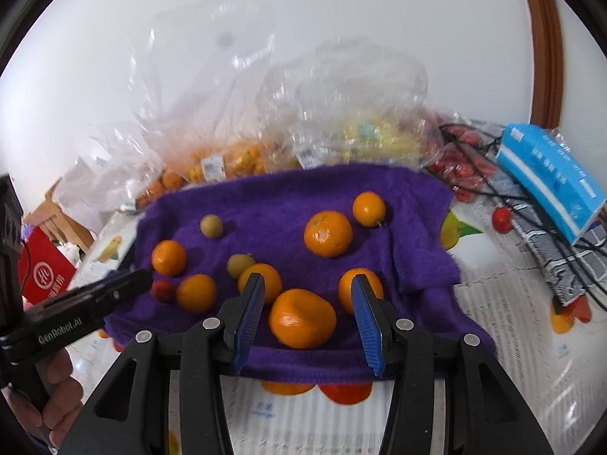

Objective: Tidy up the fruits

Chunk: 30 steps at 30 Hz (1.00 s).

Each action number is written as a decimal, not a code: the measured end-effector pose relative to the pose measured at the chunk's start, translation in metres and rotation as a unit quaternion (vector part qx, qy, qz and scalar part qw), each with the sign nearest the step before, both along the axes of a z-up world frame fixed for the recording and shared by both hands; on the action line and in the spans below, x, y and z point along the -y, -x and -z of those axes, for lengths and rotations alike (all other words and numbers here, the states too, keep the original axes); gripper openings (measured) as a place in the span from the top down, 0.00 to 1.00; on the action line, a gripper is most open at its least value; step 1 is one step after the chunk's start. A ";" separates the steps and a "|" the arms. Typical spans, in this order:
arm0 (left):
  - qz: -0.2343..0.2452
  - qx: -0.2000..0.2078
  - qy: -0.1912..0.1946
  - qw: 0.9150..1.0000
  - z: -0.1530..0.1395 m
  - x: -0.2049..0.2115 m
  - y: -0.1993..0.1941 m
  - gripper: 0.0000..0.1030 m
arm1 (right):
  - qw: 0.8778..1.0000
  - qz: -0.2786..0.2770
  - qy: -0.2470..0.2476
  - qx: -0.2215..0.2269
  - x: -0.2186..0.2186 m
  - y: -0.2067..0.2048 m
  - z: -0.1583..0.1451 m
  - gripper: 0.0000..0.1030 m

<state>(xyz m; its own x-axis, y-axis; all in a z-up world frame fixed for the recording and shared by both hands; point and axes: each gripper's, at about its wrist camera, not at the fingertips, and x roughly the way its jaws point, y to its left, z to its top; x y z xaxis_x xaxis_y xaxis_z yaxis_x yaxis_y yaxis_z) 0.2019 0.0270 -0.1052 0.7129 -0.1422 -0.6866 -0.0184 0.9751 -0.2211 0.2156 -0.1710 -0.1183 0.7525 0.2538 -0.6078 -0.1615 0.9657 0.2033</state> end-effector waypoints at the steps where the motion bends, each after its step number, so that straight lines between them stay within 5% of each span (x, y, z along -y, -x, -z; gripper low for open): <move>1: -0.002 0.004 -0.004 1.000 -0.004 0.000 0.008 0.57 | 1.000 0.005 0.002 0.007 0.001 0.006 -0.006 0.52; 10: -0.006 0.026 -0.023 0.999 -0.032 0.003 0.073 0.48 | 0.998 0.041 0.031 0.036 0.007 0.076 -0.046 0.43; 24: -0.009 0.047 -0.072 0.996 -0.050 0.012 0.139 0.39 | 0.995 0.088 0.051 0.017 0.015 0.149 -0.055 0.41; 30: -0.014 0.050 -0.074 0.996 -0.056 0.011 0.148 0.39 | 0.995 0.072 0.054 0.032 0.008 0.164 -0.058 0.18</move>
